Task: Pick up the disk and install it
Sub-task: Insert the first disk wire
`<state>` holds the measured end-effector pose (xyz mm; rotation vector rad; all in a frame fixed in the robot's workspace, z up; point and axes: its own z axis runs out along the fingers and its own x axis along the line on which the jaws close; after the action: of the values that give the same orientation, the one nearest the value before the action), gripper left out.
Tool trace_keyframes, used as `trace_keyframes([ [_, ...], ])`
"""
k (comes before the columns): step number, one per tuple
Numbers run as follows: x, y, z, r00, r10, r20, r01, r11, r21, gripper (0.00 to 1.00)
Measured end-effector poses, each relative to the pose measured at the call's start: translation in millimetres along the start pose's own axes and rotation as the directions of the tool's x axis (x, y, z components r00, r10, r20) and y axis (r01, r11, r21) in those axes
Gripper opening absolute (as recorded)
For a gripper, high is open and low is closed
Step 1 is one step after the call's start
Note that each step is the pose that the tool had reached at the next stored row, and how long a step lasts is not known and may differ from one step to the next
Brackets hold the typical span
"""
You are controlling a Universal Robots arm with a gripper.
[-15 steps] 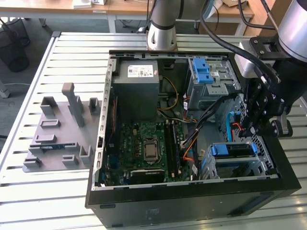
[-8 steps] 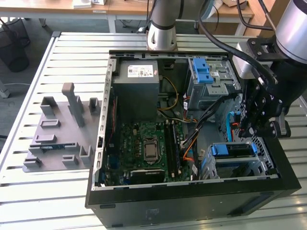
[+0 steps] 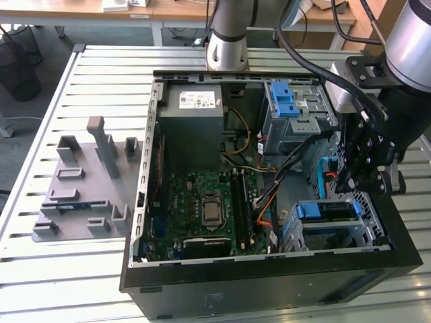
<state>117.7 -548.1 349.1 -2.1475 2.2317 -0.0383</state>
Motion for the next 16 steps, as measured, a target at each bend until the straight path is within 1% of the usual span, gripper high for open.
trace_keyframes([
  [3, 0.4, 0.0, 0.1, 1.0, 0.0, -0.0004, 0.0, 1.0, 0.0, 0.16],
  [6, 3.3, -0.1, 0.1, 1.0, 0.0, -0.0006, 0.0, 1.0, 0.0, 0.16],
  [9, 4.2, -0.2, 1.3, 1.0, 0.0, -0.0003, 0.0, 1.0, -0.001, 0.16],
  [14, 7.4, -0.6, 6.1, 1.0, 0.0, -0.0009, 0.0, 1.0, -0.0094, 0.16],
  [16, 7.3, -1.1, 6.1, 1.0, 0.002, -0.0015, -0.002, 0.9999, -0.0114, 0.16],
])
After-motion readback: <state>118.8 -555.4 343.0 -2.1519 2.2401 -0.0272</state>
